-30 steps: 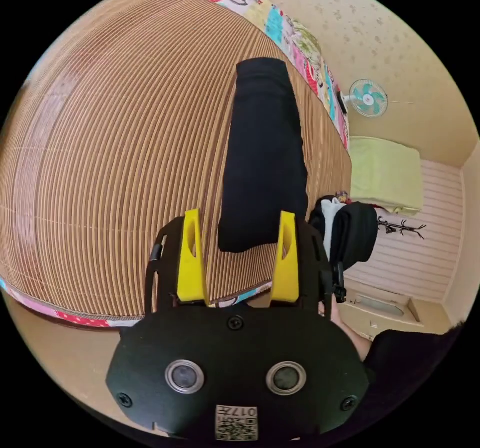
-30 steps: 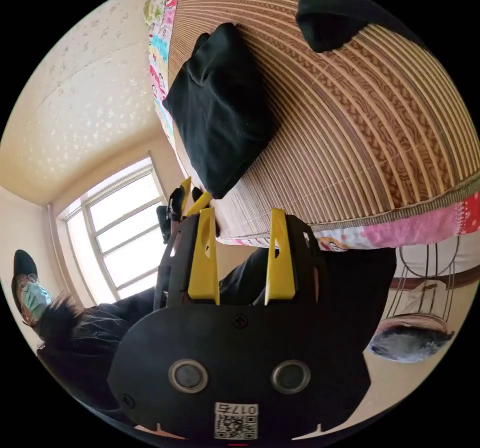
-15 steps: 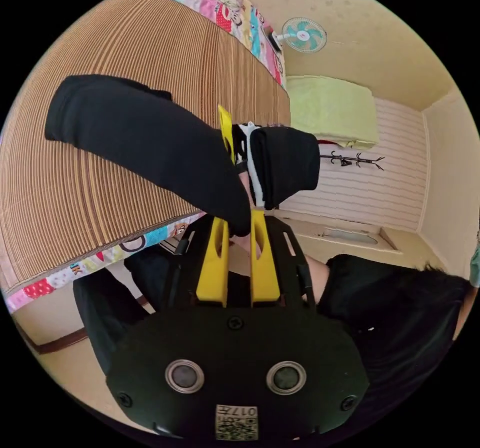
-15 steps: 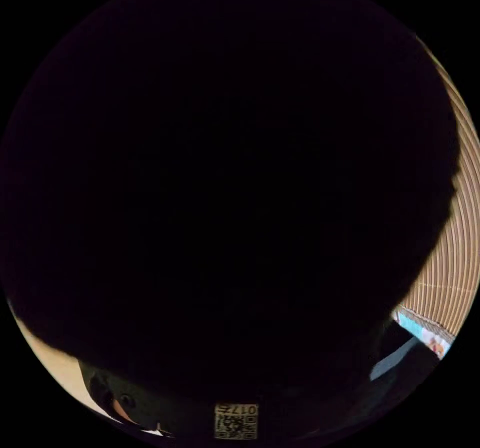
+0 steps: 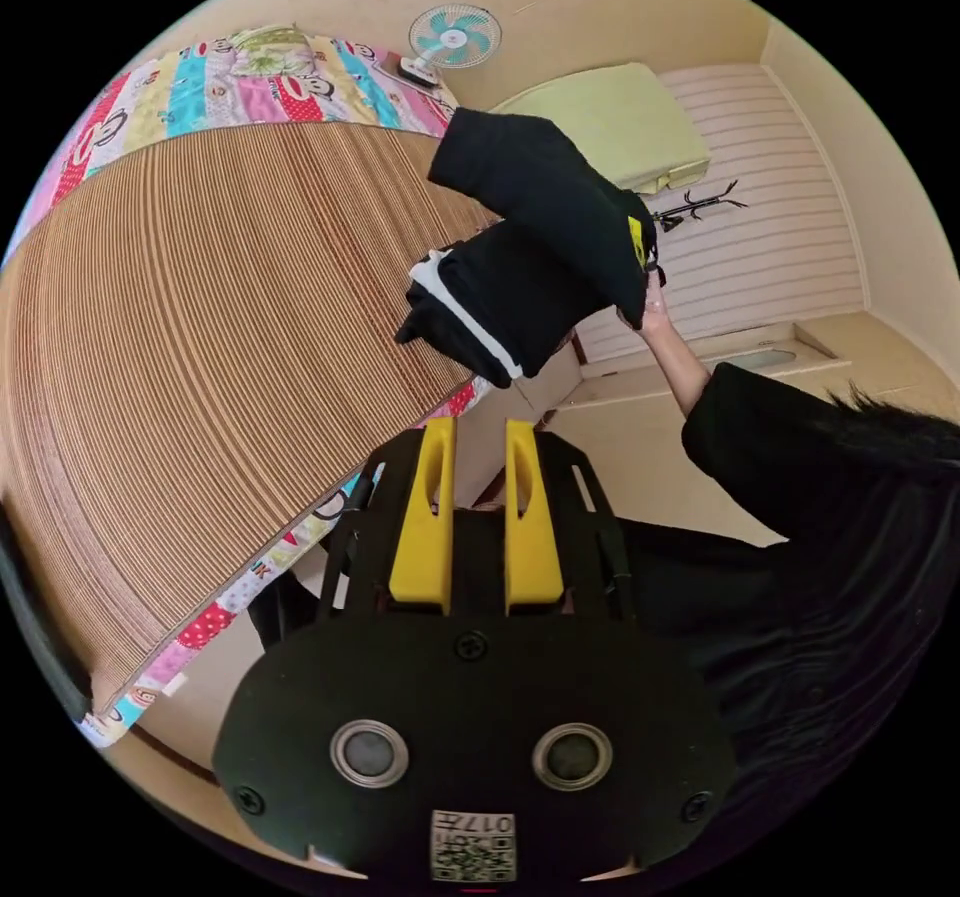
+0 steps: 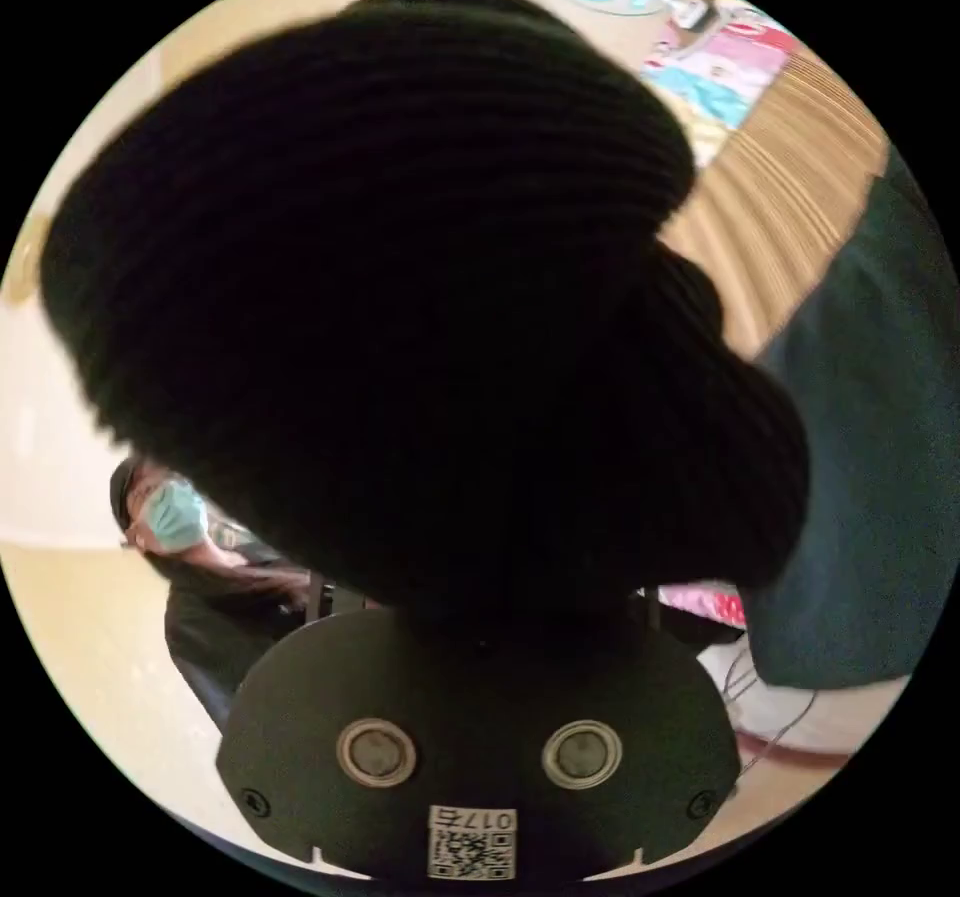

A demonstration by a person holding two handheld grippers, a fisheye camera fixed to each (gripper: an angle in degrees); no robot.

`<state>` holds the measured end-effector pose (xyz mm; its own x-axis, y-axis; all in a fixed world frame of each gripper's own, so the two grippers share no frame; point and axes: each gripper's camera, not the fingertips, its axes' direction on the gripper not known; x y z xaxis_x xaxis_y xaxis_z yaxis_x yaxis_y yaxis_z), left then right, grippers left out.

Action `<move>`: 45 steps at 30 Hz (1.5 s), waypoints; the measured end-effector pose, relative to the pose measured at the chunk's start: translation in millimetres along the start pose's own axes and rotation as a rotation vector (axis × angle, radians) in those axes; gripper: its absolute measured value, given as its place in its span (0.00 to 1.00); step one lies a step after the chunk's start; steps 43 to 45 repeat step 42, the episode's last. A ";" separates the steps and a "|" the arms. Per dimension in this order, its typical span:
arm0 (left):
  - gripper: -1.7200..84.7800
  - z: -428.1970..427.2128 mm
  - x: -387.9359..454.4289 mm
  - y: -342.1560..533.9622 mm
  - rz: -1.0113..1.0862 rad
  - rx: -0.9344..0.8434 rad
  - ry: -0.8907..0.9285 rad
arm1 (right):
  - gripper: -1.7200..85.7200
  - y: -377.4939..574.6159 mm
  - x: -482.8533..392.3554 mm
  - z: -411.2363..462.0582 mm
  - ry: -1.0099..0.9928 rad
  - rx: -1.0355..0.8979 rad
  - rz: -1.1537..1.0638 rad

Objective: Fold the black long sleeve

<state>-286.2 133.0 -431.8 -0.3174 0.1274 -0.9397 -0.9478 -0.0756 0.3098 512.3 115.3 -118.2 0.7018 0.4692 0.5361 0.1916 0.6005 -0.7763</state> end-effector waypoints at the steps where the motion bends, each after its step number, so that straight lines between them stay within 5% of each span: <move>1: 0.11 -4.8 -6.2 3.0 -0.022 0.010 -0.001 | 0.15 11.9 15.0 -13.6 0.064 0.046 0.096; 3: 0.11 -29.7 -29.1 18.9 -0.106 0.064 -0.030 | 0.12 86.1 53.2 -55.3 0.345 0.241 0.482; 5: 0.11 -52.5 -44.9 35.1 -0.169 0.109 -0.077 | 0.09 145.5 46.7 -58.9 0.508 0.355 0.624; 8: 0.12 -89.4 -72.1 68.0 -0.279 0.174 -0.182 | 0.05 213.9 4.7 -9.7 0.683 0.434 0.544; 13: 0.15 -138.2 -135.8 127.7 -0.508 0.245 -0.349 | 0.03 245.1 -42.2 147.3 0.960 0.213 0.440; 21: 0.17 -234.1 -274.2 230.9 -0.902 0.392 -0.599 | 0.02 223.5 -234.9 391.1 1.155 0.124 -0.222; 27: 0.18 -286.7 -364.0 344.6 -1.270 0.817 -0.453 | 0.02 259.7 -313.7 463.7 1.331 0.076 -0.394; 32: 0.17 -267.6 -436.3 366.4 -1.341 0.882 -0.219 | 0.02 278.7 -310.4 468.5 1.285 -0.018 -0.233; 34: 0.08 -270.2 -437.2 365.8 -1.388 0.893 -0.217 | 0.02 281.8 -313.3 473.1 1.300 -0.015 -0.195; 38: 0.04 -283.3 -385.2 320.6 -0.841 1.024 -0.009 | 0.02 280.6 -325.7 503.6 1.314 -0.047 -0.204; 42: 0.02 -249.3 -294.3 220.0 -0.381 0.708 0.029 | 0.02 266.5 -331.4 540.8 1.276 -0.100 -0.223; 45: 0.02 -249.3 -294.3 220.0 -0.381 0.708 0.029 | 0.02 266.5 -331.4 540.8 1.276 -0.100 -0.223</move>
